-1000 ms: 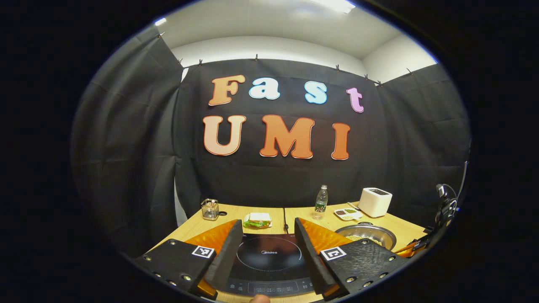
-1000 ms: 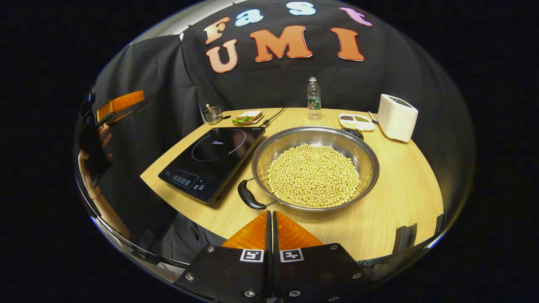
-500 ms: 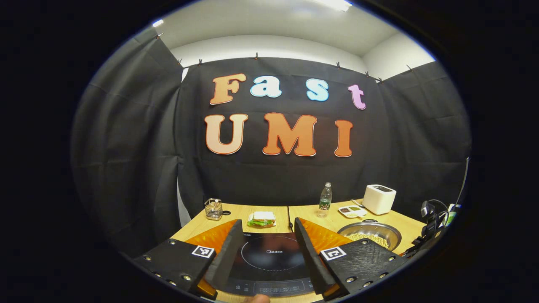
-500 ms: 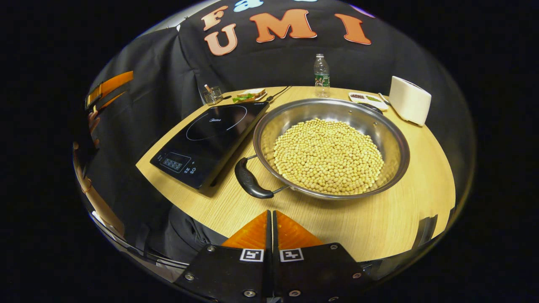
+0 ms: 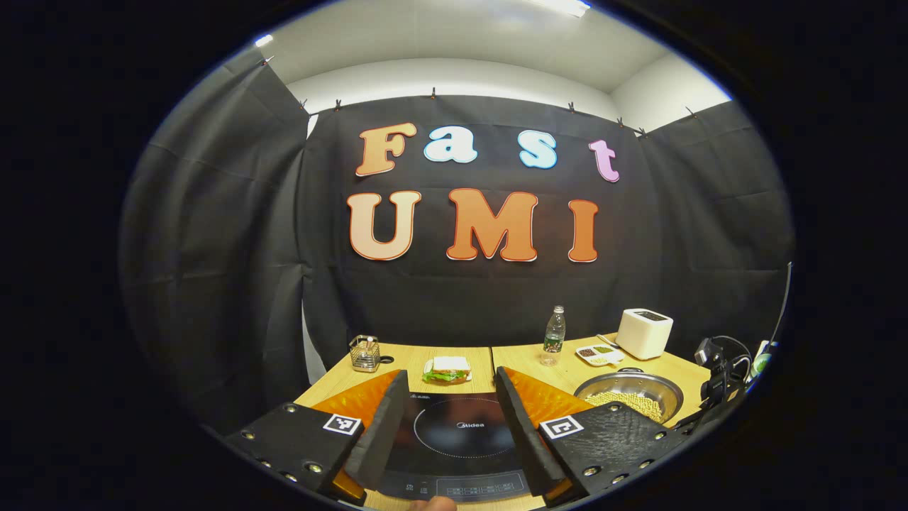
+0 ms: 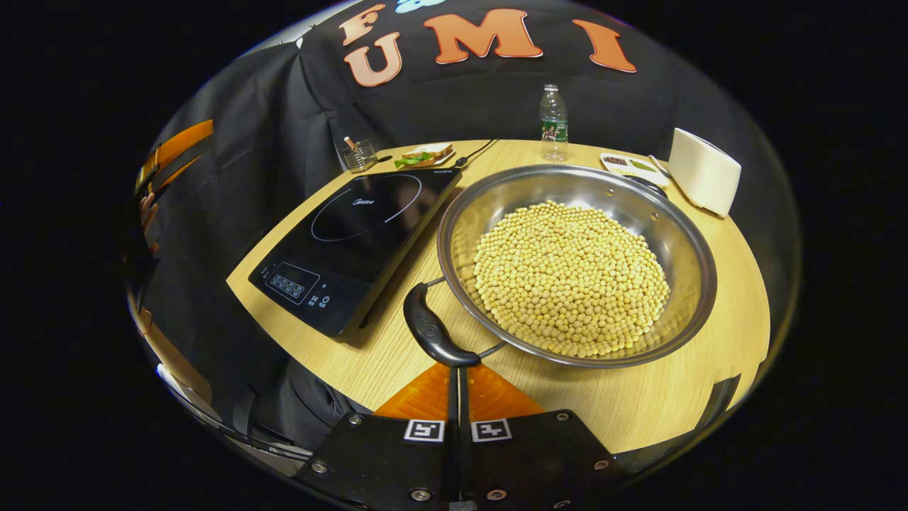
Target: First push the handle of the pot to place it horizontally, then grasp the pot with both hands and set it on the induction cooktop.
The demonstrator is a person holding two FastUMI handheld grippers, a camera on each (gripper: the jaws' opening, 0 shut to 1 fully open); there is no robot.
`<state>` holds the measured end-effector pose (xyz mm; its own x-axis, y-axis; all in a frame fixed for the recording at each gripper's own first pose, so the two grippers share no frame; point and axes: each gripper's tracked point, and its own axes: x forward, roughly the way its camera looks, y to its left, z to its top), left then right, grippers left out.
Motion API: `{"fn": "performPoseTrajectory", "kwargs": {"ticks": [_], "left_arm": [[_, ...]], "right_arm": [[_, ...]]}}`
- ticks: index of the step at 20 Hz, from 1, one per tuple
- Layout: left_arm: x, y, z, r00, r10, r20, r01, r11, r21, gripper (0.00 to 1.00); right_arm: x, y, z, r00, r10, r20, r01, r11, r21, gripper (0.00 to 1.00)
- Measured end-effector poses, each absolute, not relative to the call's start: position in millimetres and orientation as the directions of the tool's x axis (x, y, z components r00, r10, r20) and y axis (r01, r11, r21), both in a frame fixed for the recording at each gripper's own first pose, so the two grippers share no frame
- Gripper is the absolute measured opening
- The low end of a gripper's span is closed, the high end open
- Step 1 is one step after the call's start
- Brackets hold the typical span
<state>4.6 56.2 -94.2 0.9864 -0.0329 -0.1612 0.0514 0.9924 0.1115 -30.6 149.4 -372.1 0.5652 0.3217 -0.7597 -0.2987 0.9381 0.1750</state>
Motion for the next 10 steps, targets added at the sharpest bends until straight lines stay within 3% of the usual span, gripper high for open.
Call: {"fn": "performPoseTrajectory", "kwargs": {"ticks": [10], "left_arm": [[4,70,-88,0.989,-0.019,-0.148,0.039,0.991,0.131,0.74]], "right_arm": [[-12,170,-371,0.532,0.370,-0.762,-0.280,0.926,0.254,0.00]]}}
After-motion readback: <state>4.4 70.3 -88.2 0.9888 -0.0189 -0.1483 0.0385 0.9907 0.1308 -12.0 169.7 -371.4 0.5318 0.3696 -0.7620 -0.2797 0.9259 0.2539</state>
